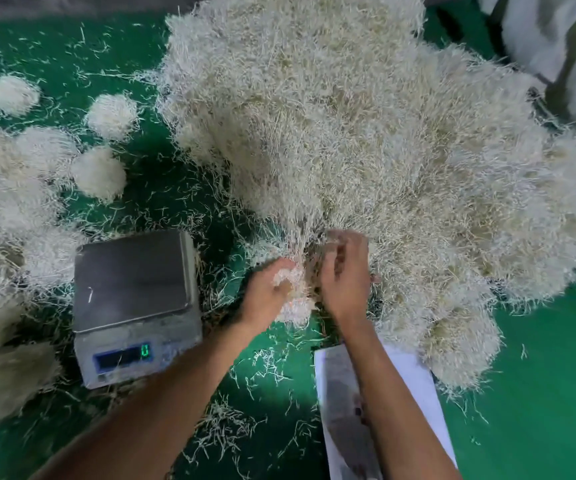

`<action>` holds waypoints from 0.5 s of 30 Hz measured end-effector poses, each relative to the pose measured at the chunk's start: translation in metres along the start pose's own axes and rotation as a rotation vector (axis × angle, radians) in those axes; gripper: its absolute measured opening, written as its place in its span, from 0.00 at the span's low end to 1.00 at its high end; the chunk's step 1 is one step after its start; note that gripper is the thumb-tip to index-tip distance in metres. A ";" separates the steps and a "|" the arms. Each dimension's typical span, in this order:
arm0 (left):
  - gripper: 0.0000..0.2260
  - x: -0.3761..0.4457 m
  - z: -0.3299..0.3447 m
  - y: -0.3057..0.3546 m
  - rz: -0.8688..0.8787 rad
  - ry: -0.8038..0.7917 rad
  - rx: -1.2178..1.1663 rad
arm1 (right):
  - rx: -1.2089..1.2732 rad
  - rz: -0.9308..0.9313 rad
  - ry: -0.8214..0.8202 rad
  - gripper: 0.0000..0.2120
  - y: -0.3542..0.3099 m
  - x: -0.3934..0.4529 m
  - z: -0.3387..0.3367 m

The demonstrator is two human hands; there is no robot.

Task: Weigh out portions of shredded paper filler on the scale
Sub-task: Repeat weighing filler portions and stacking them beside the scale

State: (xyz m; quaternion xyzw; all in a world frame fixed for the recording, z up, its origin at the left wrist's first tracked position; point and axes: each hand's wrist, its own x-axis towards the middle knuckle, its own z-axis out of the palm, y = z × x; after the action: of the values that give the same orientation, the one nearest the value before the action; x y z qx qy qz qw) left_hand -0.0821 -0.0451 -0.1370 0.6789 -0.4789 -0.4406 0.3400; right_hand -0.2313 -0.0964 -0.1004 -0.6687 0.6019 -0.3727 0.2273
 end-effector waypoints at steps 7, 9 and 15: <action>0.29 -0.048 -0.019 -0.021 0.099 0.001 0.528 | -0.432 0.072 -0.258 0.13 0.028 -0.012 0.011; 0.43 -0.059 -0.022 -0.031 0.080 -0.020 0.737 | -0.230 0.164 -0.172 0.15 0.010 -0.035 0.026; 0.49 -0.066 -0.027 -0.030 -0.095 -0.003 0.652 | 0.252 0.418 -0.219 0.12 -0.039 -0.084 0.031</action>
State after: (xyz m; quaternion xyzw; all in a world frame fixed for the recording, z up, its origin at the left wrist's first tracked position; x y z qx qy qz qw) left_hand -0.0565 0.0274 -0.1348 0.7729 -0.5631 -0.2805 0.0833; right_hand -0.1824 -0.0124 -0.1088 -0.5328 0.6476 -0.3151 0.4444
